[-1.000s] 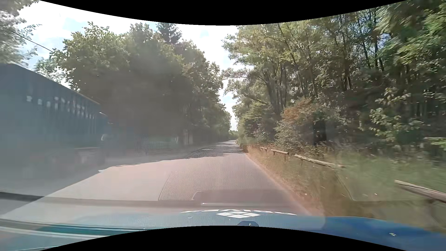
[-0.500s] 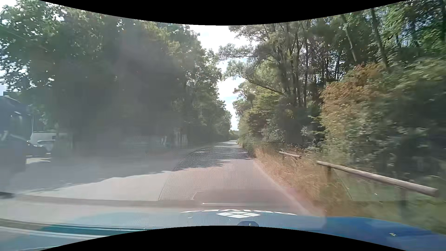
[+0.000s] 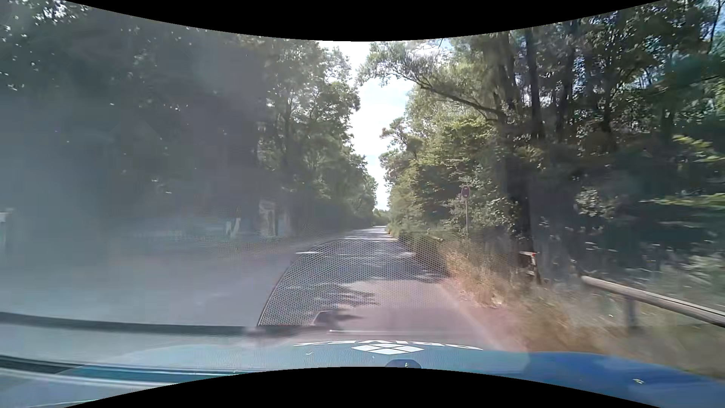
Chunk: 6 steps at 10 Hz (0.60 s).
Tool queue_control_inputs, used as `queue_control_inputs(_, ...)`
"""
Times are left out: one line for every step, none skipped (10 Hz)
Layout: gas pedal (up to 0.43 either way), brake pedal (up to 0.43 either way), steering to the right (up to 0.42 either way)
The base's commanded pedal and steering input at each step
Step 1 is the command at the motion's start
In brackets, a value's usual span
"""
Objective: Follow the waypoints while adhering to traffic rules and regulations
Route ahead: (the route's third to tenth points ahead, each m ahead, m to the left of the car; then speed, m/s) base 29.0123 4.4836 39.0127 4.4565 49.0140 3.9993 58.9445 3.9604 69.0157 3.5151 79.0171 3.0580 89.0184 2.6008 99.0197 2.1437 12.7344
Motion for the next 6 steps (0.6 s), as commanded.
queue_control_inputs(0.169, 0.000, -0.003)
queue_control_inputs(0.169, 0.000, -0.003)
queue_control_inputs(0.169, 0.000, -0.003)
queue_control_inputs(0.169, 0.000, -0.003)
queue_control_inputs(0.169, 0.000, -0.003)
queue_control_inputs(0.169, 0.000, -0.003)
